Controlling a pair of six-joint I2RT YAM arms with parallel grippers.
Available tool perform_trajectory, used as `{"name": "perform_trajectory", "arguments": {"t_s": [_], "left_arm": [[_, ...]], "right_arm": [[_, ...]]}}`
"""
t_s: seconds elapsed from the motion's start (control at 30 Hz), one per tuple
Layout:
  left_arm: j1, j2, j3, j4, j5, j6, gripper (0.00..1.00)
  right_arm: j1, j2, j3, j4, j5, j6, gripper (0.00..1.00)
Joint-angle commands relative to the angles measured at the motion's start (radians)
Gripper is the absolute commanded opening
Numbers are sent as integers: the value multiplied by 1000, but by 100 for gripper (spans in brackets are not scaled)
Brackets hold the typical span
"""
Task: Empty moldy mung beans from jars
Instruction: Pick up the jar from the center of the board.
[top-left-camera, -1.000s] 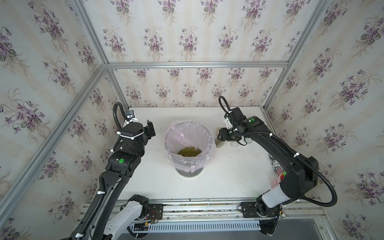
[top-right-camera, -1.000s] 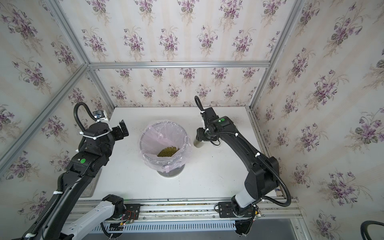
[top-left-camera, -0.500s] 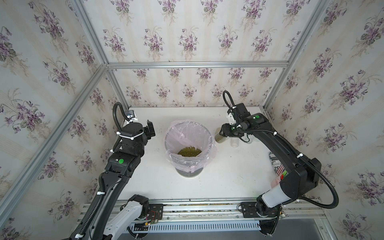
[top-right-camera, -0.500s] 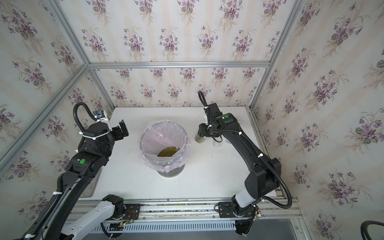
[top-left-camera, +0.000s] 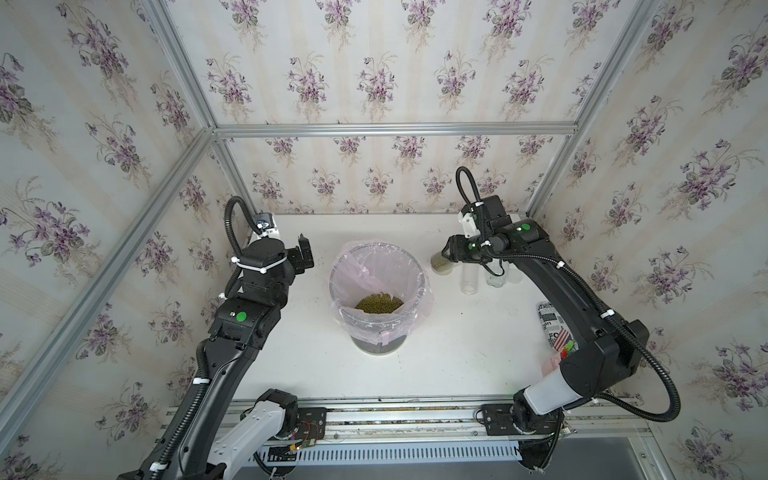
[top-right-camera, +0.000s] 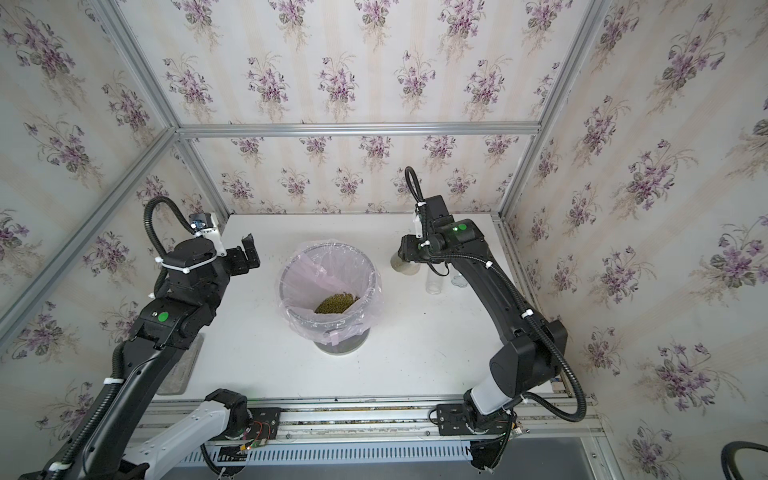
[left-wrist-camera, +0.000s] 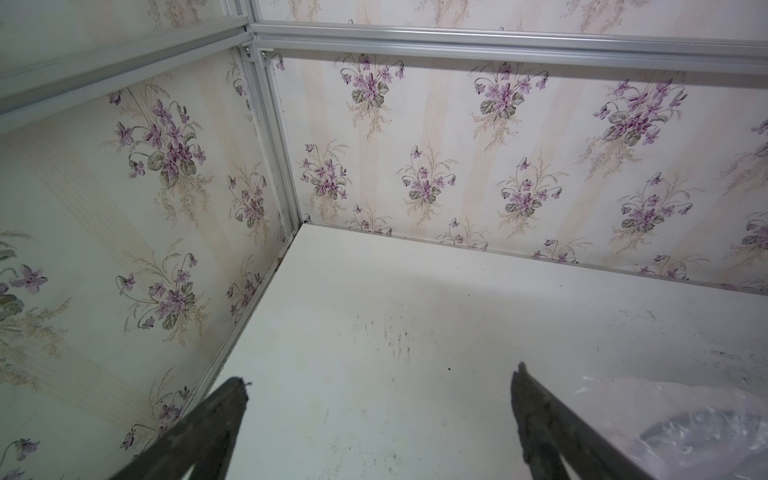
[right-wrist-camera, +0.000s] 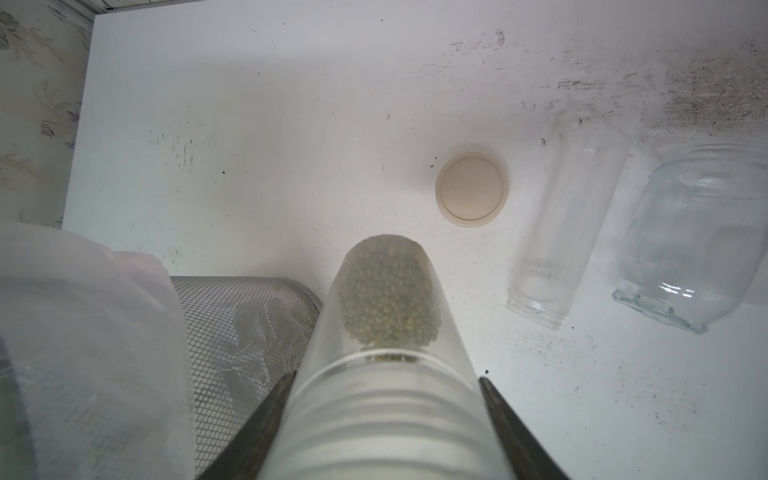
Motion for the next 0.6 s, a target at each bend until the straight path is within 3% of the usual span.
{"name": "perform_trajectory", "arguments": {"t_s": [0.0,0.2,0.37,0.57], "left_arm": [[-2,-10,13,9,41,32,100],[-1,-16,30,8,136,53,100],[-2,2,52,13,347,103,99],[-4,33,88,9,519,93,100]], "right_arm": [[-14,5,21,27,-16,-13,45],[-39,2,53,48,-58,-10,45],[-44,12,97,47,-76,-13,44],[-46,29,160,34,-109,-26,44]]}}
